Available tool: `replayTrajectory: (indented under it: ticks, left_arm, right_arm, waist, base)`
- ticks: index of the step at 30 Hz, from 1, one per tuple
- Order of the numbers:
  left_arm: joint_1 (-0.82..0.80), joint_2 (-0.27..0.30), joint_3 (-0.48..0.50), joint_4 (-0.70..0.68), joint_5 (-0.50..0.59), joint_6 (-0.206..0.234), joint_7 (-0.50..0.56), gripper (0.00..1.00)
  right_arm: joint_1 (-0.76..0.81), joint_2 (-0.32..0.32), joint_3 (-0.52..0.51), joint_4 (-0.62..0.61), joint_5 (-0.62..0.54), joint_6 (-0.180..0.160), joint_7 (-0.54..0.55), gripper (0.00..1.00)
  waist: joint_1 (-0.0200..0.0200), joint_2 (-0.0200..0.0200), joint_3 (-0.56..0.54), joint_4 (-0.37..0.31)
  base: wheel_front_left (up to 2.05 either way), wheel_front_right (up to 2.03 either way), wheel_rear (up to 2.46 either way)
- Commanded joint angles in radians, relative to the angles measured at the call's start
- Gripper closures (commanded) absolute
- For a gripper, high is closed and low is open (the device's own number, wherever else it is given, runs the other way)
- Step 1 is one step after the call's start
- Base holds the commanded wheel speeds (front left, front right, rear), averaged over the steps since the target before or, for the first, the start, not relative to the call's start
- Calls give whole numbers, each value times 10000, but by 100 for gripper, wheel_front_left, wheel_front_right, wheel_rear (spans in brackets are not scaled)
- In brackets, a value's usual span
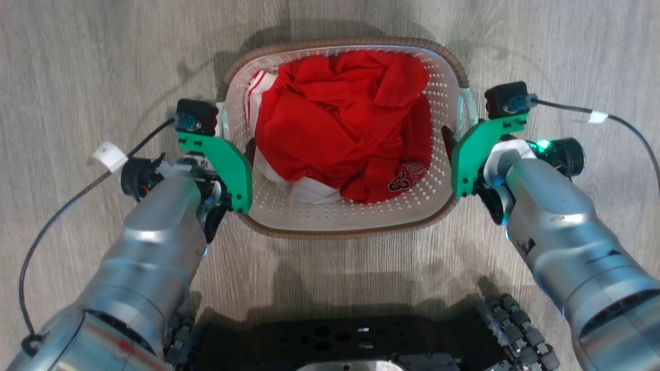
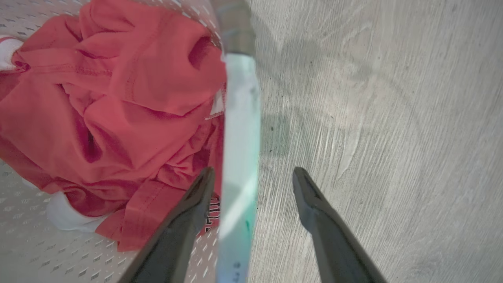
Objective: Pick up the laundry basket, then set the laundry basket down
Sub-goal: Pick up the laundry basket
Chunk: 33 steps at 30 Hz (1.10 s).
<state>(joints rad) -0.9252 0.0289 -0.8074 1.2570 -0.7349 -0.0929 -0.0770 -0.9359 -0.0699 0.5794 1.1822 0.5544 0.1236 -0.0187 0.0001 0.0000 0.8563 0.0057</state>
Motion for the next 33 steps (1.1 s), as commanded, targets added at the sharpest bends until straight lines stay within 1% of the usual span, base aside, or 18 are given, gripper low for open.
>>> replayTrajectory:
  ticks: [1, 9, 16, 25, 26, 27, 28, 29, 33]
  left_arm:
    - [8, 214, 36, 29, -67, 27, -4, 0]
    - [-207, 214, -425, 65, -195, -5, 362, 0]
    - [-235, 214, -730, -66, -448, 60, 330, 0]
    - [-245, 214, -1089, -164, -769, 121, 376, 0]
    - [-247, 214, -1117, -177, -828, 134, 376, 10]
    - [-239, 214, -1123, -190, -921, 127, 417, 57]
    - [-239, 214, -1120, -214, -1021, 114, 433, 100]
    - [-242, 214, -1129, -233, -1107, 103, 443, 100]
    - [-242, 214, -1293, -281, -1336, 82, 544, 100]
  right_arm:
    - [274, 190, 188, -54, 88, 71, -10, 0]
    - [38, 194, 657, -23, 522, 71, -3, 0]
    - [-71, 195, 1059, 54, 835, 71, 30, 0]
    - [-161, 186, 1246, 275, 1215, 71, -16, 0]
    - [-169, 184, 1270, 301, 1255, 71, -8, 16]
    - [-172, 183, 1323, 331, 1273, 71, 37, 58]
    - [-177, 181, 1377, 347, 1288, 71, 63, 92]
    - [-189, 169, 1415, 360, 1311, 71, 62, 100]
    - [-231, 118, 1530, 418, 1401, 71, -26, 100]
  waist:
    - [-1, 0, 68, 17]
    - [-1, 0, 287, 113]
    - [-1, 0, 364, 172]
    - [-1, 0, 440, 226]
    - [-1, 0, 450, 233]
    - [-1, 0, 460, 237]
    - [-1, 0, 472, 240]
    - [-1, 0, 485, 246]
    - [-1, 0, 517, 269]
  base:
    - [0, 0, 0]
    - [0, 0, 0]
    - [0, 0, 0]
    - [0, 0, 0]
    - [0, 0, 0]
    - [0, 0, 0]
    - [0, 0, 0]
    - [0, 0, 0]
    - [0, 0, 0]
